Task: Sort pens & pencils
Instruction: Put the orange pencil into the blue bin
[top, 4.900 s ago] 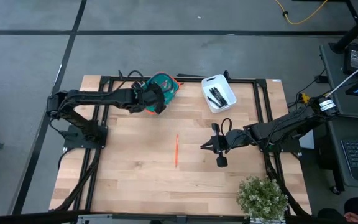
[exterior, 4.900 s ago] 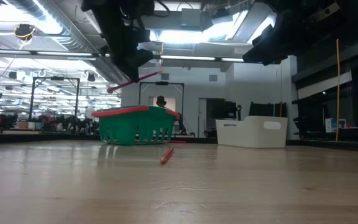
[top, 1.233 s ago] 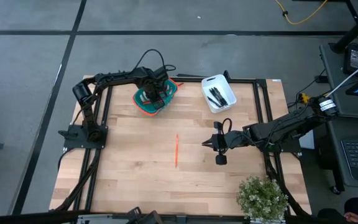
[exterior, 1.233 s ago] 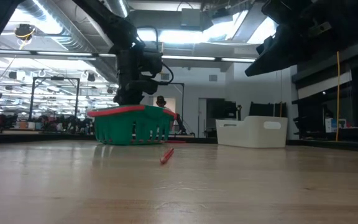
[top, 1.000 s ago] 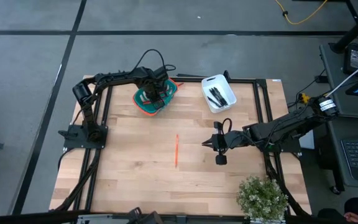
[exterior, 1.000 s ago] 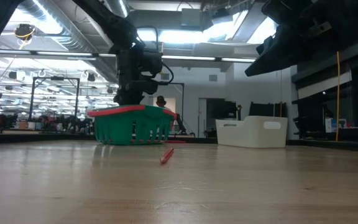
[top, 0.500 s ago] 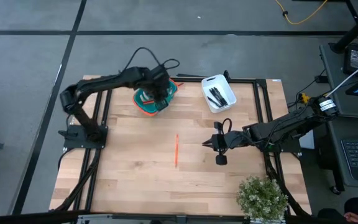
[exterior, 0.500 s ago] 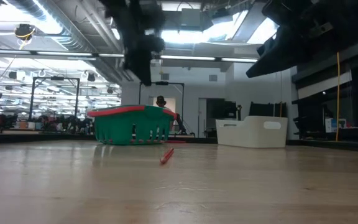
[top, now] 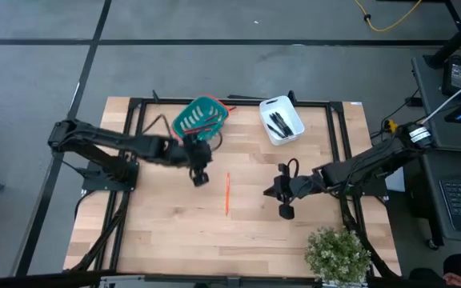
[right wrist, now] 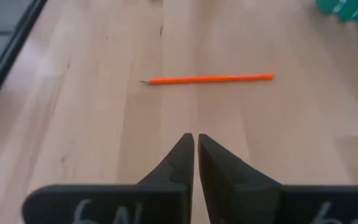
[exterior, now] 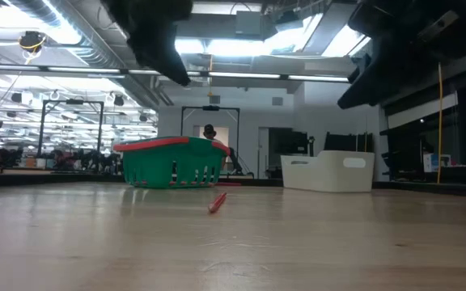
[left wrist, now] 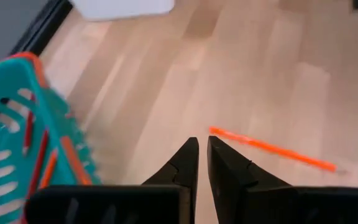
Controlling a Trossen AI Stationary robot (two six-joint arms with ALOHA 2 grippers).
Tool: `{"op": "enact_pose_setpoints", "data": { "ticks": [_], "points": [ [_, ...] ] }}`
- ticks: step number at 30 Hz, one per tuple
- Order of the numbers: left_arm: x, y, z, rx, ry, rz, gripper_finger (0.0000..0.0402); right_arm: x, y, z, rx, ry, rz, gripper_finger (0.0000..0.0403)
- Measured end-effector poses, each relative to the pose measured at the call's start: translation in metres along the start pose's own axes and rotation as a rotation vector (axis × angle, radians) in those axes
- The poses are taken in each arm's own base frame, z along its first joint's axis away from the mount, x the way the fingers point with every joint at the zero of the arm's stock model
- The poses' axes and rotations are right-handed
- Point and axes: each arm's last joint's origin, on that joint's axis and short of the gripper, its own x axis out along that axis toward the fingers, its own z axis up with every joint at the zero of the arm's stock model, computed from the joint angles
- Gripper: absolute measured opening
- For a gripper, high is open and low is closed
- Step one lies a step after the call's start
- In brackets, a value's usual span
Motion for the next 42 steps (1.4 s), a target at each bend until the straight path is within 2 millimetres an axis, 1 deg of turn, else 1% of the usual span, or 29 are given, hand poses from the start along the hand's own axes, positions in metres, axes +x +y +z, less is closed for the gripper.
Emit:
{"op": "enact_pose_setpoints", "data": {
  "ticks": [5, 8, 11, 14, 19, 20, 22, 26, 28, 32, 36, 39, 42],
  "points": [
    [0.003, -0.028, -0.029, 0.002, -0.061, 0.017, 0.0027, 0.014, 0.007, -0.011, 0.004, 0.052, 0.018, 0.0026],
    [0.003, -0.043, -0.047, -0.025, -0.117, 0.045, 0.0027, 0.023, 0.012, -0.014, 0.006, 0.069, 0.107, 0.0026],
    [0.002, -0.056, -0.065, -0.027, -0.156, 0.013, 0.0027, 0.030, 0.013, -0.015, 0.004, 0.065, 0.140, 0.0026],
    [0.003, -0.063, -0.080, -0.029, -0.168, -0.026, 0.0027, 0.032, 0.009, -0.012, -0.023, 0.050, 0.129, 0.0026],
    [0.008, -0.066, -0.099, -0.022, -0.144, -0.092, 0.0027, 0.041, 0.005, 0.005, -0.002, 0.018, 0.106, 0.0026],
    [0.009, -0.066, -0.102, -0.017, -0.139, -0.102, 0.0027, 0.044, 0.004, 0.008, -0.003, 0.039, 0.093, 0.0026],
    [0.010, -0.066, -0.105, -0.006, -0.136, -0.128, 0.0027, 0.051, 0.002, 0.012, -0.004, 0.110, 0.063, 0.0023],
    [0.013, -0.067, -0.110, 0.056, -0.113, -0.235, 0.0027, 0.078, 0.003, 0.015, -0.019, 0.246, 0.011, 0.0005],
    [0.013, -0.069, -0.110, 0.076, -0.110, -0.286, 0.0027, 0.096, 0.005, 0.019, -0.037, 0.268, 0.026, 0.0006],
    [0.014, -0.068, -0.110, 0.117, -0.101, -0.300, 0.0027, 0.123, 0.005, 0.031, -0.080, 0.278, 0.037, 0.0004],
    [0.014, -0.067, -0.114, 0.154, -0.067, -0.293, 0.0027, 0.142, 0.001, 0.041, -0.072, 0.303, 0.050, 0.0003],
    [0.014, -0.067, -0.117, 0.167, -0.041, -0.295, 0.0027, 0.150, -0.001, 0.045, -0.087, 0.325, 0.047, 0.0002],
    [0.014, -0.067, -0.119, 0.179, -0.026, -0.292, 0.0027, 0.152, -0.005, 0.044, -0.081, 0.354, 0.036, 0.0002]
  ]
}}
